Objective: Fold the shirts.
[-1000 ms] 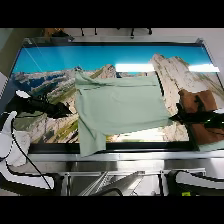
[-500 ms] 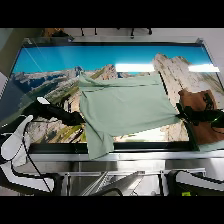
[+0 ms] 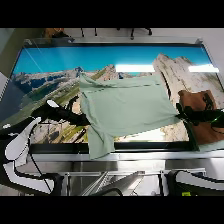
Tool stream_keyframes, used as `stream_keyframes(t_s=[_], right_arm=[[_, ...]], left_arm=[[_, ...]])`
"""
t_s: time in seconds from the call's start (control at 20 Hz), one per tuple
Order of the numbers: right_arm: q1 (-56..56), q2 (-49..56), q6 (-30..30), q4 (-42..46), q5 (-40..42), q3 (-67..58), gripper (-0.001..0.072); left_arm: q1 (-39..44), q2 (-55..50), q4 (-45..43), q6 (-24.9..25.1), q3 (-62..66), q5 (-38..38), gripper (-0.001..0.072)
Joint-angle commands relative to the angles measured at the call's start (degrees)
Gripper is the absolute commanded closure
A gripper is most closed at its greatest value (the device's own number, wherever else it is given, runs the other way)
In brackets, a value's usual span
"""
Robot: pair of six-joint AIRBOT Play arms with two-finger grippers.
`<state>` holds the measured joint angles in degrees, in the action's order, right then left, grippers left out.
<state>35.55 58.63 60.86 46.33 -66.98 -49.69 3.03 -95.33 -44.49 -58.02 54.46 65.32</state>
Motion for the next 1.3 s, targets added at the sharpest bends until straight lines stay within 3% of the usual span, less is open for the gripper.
stream_keyframes(t_s=[0.0, 0.05, 0.15, 0.3, 0.45, 0.6, 0.75, 0.9, 1.1, 1.25], right_arm=[[0.0, 0.0, -0.4, 0.0, -0.1, 0.0, 0.0696], [0.0, 0.0, -0.4, -0.5, -0.4, 0.0, 0.0696], [0.0, -0.6, -3.3, -5.9, -1.9, -0.1, 0.0696], [0.1, -4.6, -8.9, -22.9, -4.5, -4.5, 0.0696], [0.1, -10.6, -13.1, -41.4, -5.7, -16.0, 0.0697], [0.1, -16.5, -18.1, -55.9, -4.6, -29.3, 0.0697], [0.1, -21.9, -21.0, -56.1, 1.4, -40.5, 0.0697], [0.1, -26.2, -21.0, -47.5, 7.8, -47.2, 0.0697], [0.1, -25.9, -21.0, -43.8, 5.9, -47.7, 0.0697], [0.1, -20.7, -19.5, -43.7, -1.4, -44.8, 0.0697]], left_arm=[[-0.9, -0.1, -0.7, 1.5, -0.2, 1.0, 0.0590], [-1.7, 0.2, -0.5, 1.7, -0.2, 1.0, 0.0687], [-3.4, 2.0, 1.8, 1.8, 0.2, 2.3, 0.0689], [-7.9, 9.9, 6.4, 2.1, 7.9, 12.7, 0.0691], [-13.8, 21.8, 12.2, -3.6, 24.5, 21.5, 0.0691], [-17.6, 31.3, 15.9, -6.6, 46.3, 22.6, 0.0691], [-20.5, 38.5, 15.5, -7.0, 65.5, 17.3, 0.0690], [-27.4, 45.8, 11.6, -6.9, 70.2, 10.2, 0.0691], [-36.0, 52.4, 10.1, -4.1, 55.5, 9.3, 0.0691], [-31.6, 48.4, 14.9, -0.3, 43.4, 10.6, 0.0690]])
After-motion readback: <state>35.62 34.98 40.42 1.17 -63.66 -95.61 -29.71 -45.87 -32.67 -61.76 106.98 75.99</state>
